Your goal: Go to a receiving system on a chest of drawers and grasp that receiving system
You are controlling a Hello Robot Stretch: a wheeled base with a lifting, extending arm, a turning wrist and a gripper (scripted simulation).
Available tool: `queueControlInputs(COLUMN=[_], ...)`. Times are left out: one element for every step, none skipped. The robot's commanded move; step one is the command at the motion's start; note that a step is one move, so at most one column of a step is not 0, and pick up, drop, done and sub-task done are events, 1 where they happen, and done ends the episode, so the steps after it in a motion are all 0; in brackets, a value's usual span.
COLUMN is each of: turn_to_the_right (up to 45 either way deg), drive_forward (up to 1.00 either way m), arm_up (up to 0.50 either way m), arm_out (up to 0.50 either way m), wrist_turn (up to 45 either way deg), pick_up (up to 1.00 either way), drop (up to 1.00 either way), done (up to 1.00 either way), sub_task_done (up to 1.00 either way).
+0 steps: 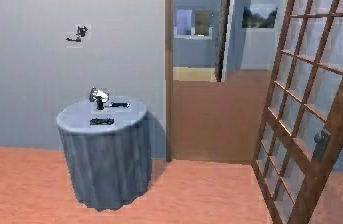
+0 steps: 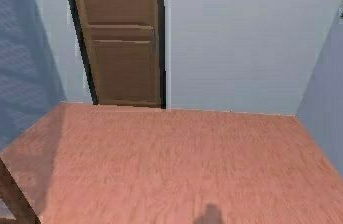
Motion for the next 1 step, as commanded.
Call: queueControlInputs(turn_to_the_right=[3.0], drive_forward=[0.0], arm_up=[0.0], arm_out=[0.0], wrist_turn=[0.0], pick_up=[0.0], drop=[0.0], done=[0.0], sub_task_done=[0.0])
